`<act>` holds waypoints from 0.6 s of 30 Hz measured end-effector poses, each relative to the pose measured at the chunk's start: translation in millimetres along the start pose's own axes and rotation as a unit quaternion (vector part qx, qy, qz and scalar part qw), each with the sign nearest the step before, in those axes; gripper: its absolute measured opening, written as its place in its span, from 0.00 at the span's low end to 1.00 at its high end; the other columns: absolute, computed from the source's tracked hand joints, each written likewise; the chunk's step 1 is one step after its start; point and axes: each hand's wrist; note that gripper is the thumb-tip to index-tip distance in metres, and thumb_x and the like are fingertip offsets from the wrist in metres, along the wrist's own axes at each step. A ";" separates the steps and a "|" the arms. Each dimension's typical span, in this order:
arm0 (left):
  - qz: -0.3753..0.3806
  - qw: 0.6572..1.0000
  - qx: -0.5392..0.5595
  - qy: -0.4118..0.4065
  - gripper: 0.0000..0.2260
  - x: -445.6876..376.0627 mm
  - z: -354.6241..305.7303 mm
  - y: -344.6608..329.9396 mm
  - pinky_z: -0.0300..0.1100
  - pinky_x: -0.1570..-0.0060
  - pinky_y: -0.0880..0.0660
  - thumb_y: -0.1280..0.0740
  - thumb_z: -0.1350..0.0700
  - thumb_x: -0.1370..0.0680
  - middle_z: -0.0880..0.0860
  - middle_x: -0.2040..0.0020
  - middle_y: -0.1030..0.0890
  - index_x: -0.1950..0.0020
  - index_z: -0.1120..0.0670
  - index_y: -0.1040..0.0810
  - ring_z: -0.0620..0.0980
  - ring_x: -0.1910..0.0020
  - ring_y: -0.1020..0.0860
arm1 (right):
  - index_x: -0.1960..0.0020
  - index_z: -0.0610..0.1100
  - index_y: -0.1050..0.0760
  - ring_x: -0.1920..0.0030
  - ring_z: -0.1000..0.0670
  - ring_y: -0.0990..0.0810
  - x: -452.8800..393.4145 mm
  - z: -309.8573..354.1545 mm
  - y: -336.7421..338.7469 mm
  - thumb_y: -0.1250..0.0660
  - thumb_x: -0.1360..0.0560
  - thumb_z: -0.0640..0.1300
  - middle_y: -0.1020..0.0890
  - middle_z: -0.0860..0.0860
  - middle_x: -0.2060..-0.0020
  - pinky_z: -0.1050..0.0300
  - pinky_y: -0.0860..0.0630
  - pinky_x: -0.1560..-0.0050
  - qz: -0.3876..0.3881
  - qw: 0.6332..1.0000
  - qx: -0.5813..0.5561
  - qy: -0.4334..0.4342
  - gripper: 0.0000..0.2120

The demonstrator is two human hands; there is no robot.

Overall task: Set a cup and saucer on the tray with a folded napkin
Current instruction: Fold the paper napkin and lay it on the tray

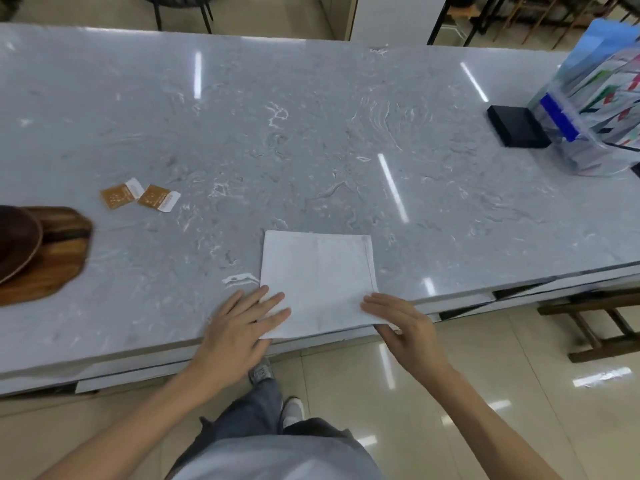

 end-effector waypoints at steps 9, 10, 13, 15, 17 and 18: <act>-0.188 0.913 0.343 0.114 0.11 -4.1 -10.3 91.6 0.24 0.48 0.26 0.27 0.51 0.25 0.32 0.50 0.15 0.48 0.34 0.15 0.33 0.51 0.17 | 0.46 0.59 0.16 0.63 0.58 0.18 -44.1 61.9 53.5 0.27 0.22 0.52 0.15 0.60 0.60 0.69 0.24 0.61 -0.095 0.976 -0.184 -0.071 0.06; -0.203 0.909 0.345 0.119 0.10 -8.5 -8.0 100.4 0.24 0.51 0.25 0.27 0.49 0.26 0.34 0.52 0.14 0.50 0.34 0.15 0.33 0.54 0.17 | 0.46 0.58 0.16 0.65 0.58 0.21 -52.1 63.5 55.9 0.27 0.23 0.53 0.18 0.59 0.64 0.65 0.23 0.62 -0.101 0.971 -0.203 -0.072 0.07; -0.201 0.891 0.381 0.145 0.05 -26.1 8.9 116.2 0.32 0.56 0.22 0.26 0.46 0.27 0.45 0.56 0.12 0.52 0.41 0.13 0.39 0.59 0.16 | 0.43 0.54 0.17 0.68 0.56 0.27 -80.6 61.2 53.5 0.26 0.22 0.51 0.27 0.59 0.71 0.52 0.20 0.65 -0.082 0.964 -0.242 -0.079 0.08; -0.183 0.876 0.413 0.168 0.06 -40.3 23.7 118.2 0.40 0.58 0.19 0.25 0.48 0.27 0.50 0.56 0.12 0.53 0.48 0.13 0.45 0.58 0.14 | 0.45 0.54 0.17 0.69 0.57 0.26 -101.2 56.8 47.3 0.26 0.22 0.48 0.27 0.59 0.73 0.56 0.22 0.68 -0.071 0.959 -0.260 -0.091 0.06; -0.173 0.863 0.435 0.191 0.03 -53.5 38.1 115.7 0.36 0.65 0.20 0.25 0.52 0.26 0.48 0.56 0.11 0.54 0.49 0.13 0.43 0.61 0.15 | 0.46 0.55 0.17 0.68 0.56 0.22 -120.2 52.2 40.2 0.26 0.22 0.48 0.23 0.56 0.73 0.62 0.22 0.67 -0.060 0.955 -0.269 -0.110 0.06; -0.167 0.862 0.435 0.201 0.02 -59.5 44.6 113.8 0.35 0.68 0.22 0.25 0.54 0.25 0.47 0.56 0.11 0.54 0.48 0.13 0.40 0.64 0.17 | 0.46 0.55 0.17 0.67 0.56 0.20 -128.5 49.2 36.6 0.26 0.22 0.49 0.21 0.52 0.71 0.63 0.22 0.67 -0.055 0.954 -0.270 -0.121 0.06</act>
Point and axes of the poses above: each hand's wrist, its own x-axis away from the middle knuckle, its own y-axis out of the back of the hand, z = x × y
